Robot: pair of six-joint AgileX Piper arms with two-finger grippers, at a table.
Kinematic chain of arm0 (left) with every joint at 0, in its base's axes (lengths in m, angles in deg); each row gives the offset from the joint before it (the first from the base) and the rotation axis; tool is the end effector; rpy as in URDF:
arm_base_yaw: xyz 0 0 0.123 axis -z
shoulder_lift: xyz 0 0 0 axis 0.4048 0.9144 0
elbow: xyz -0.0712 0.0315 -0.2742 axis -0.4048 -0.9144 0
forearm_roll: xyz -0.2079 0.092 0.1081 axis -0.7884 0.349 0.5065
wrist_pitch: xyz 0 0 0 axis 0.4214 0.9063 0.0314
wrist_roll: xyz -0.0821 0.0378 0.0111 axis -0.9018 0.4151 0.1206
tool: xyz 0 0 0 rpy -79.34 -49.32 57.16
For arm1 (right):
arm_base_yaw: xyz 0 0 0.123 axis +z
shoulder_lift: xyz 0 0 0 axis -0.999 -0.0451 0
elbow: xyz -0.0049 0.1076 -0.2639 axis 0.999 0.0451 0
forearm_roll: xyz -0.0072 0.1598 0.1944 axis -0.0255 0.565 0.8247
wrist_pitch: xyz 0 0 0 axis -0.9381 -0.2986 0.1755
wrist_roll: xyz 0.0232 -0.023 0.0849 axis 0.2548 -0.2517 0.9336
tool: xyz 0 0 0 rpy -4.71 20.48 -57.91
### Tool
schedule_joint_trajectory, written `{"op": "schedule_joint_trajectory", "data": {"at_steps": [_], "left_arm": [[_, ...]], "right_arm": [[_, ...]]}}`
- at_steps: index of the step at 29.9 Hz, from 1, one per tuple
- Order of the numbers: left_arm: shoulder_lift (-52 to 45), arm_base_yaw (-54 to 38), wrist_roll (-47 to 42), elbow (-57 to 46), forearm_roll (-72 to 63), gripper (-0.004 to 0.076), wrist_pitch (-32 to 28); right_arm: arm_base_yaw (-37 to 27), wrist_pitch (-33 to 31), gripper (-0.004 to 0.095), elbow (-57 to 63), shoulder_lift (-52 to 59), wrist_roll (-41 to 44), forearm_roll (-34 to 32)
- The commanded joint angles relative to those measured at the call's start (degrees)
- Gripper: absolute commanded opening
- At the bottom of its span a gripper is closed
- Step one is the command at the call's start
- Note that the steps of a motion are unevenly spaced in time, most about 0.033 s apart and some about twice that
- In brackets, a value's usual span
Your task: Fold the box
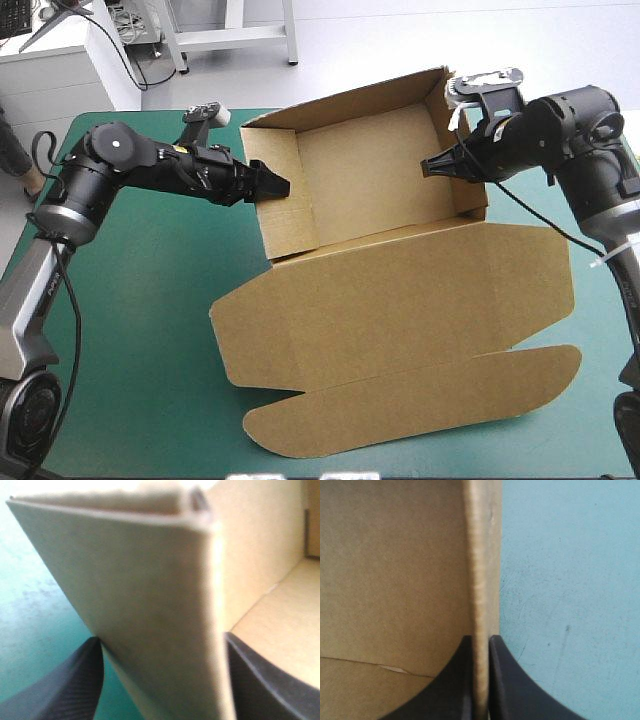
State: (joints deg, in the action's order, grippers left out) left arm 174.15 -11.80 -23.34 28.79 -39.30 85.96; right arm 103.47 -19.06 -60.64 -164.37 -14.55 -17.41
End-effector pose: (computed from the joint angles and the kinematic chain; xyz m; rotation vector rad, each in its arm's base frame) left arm 0.3255 -0.1243 0.3866 0.4556 2.3825 -0.8890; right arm 0.3052 0.0889 0.4457 -0.2915 2.4314 0.1581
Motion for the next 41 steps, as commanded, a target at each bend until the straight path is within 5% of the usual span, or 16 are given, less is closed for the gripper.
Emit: {"op": "schedule_joint_trajectory", "data": {"at_steps": [1, 9, 15, 41], "left_arm": [[-2.29, 4.65, -9.86, 4.19, 9.6, 0.0441, -4.24], [-2.07, 8.83, -16.72, 4.68, 17.53, 0.0284, -6.5], [-1.04, 10.77, -21.56, 4.68, 25.14, 0.0003, -6.26], [17.11, 12.22, -30.97, 5.0, 35.77, -0.0008, -8.47]], "right_arm": [[1.79, 4.23, -0.0016, -1.75, 0.88, 1.8, 2.0], [5.8, 6.32, -0.0015, -1.85, -1.8, 4.47, 1.99], [8.81, 7.33, -0.0012, -1.85, -4.0, 8.15, 0.34], [8.06, 10.45, -0.0013, -1.85, -23.51, 8.99, -2.89]]}}
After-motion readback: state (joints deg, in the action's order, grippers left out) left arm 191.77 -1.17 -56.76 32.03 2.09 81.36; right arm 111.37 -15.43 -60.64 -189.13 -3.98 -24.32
